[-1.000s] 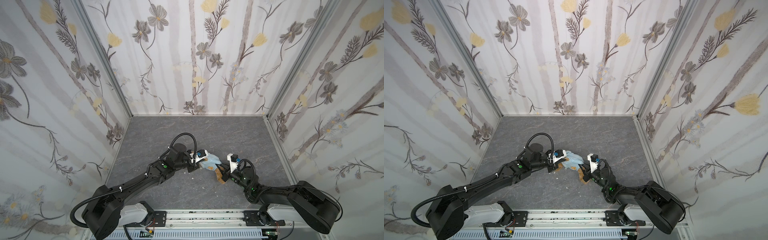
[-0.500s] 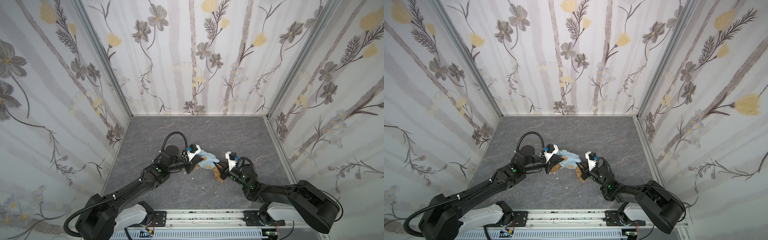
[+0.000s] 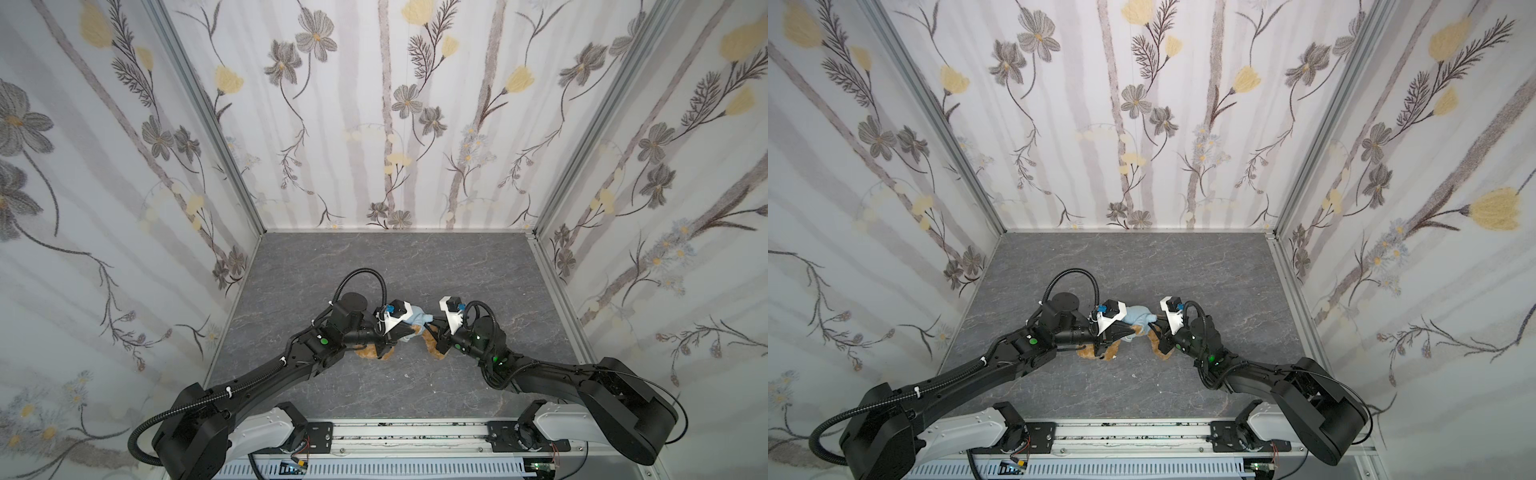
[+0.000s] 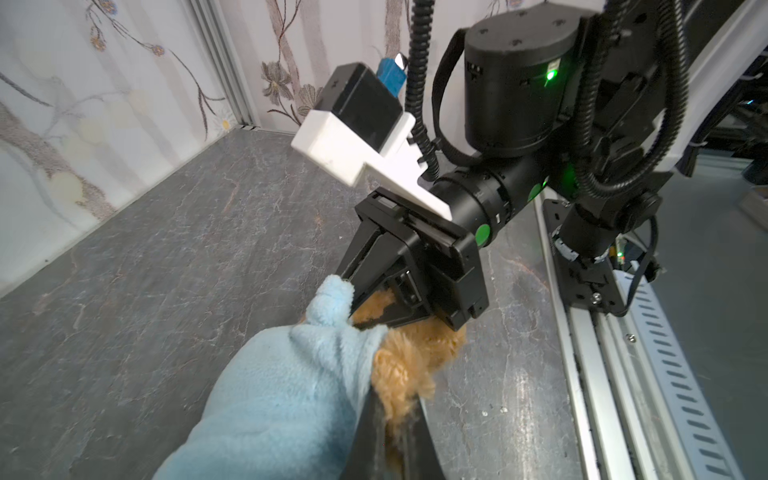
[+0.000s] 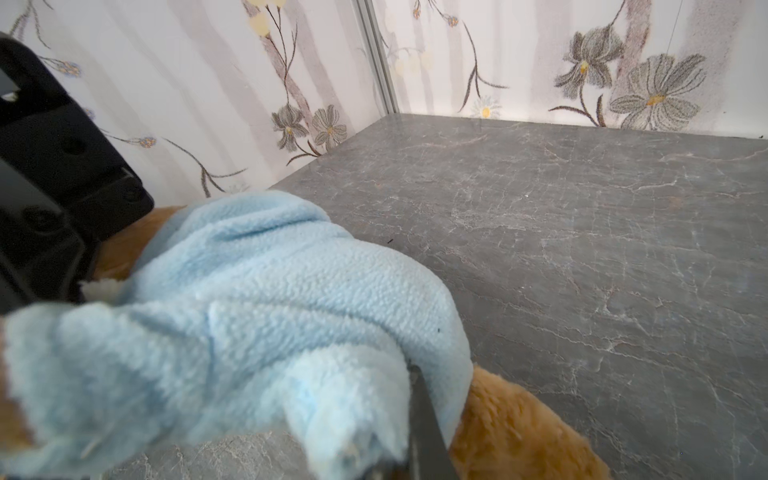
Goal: Dress the teddy bear
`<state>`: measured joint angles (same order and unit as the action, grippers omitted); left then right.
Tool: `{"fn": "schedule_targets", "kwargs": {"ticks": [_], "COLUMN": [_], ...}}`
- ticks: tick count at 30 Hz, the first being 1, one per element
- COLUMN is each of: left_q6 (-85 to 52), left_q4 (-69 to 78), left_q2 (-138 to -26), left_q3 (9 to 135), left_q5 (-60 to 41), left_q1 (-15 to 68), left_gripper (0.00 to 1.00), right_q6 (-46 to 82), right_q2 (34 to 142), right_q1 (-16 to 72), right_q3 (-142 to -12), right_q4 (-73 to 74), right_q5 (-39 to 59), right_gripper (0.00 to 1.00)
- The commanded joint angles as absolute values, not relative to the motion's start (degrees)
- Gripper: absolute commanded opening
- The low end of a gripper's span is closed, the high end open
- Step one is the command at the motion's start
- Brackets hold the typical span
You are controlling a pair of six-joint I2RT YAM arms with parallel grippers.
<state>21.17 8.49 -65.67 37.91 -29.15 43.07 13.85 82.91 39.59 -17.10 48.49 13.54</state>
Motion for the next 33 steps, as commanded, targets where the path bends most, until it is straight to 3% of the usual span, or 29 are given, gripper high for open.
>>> {"fn": "schedule_targets", "kwargs": {"ticks": [1,4,7,19,33], "left_q6": [27.99,32.84,36.14,40.28,38.13], "left_q4": [8.33,7.92,7.88,7.34,7.38], "left_q2": [-66.42,-65.92,-65.26,-70.27,-79.16], "left_q3": [38.39,36.74,35.47,38.24,44.38], "left_q5": [-15.26,-14.72,-16.35,-11.04,-6.26], "left_q1": [43.67,44.71,45.98,47.02,46.39], "left_gripper": [0.00,0.00,0.12,0.31,0.39], "right_q6": [13.80,14.38,15.35,15.38,9.02], "right_q2": [81.84,80.63,80.18,81.03,83.31], "right_q1": [39.44,39.96,41.18,43.24,43.07], "right_q3": [-16.79,-16.74,-17.34,-18.36,-16.48], "right_q4": [44.52,43.36,42.29,43.77,47.29], "right_q5": [9.88,9.21,8.04,9.14,13.58], "right_gripper": [0.00,0.00,0.00,0.00,0.00]}}
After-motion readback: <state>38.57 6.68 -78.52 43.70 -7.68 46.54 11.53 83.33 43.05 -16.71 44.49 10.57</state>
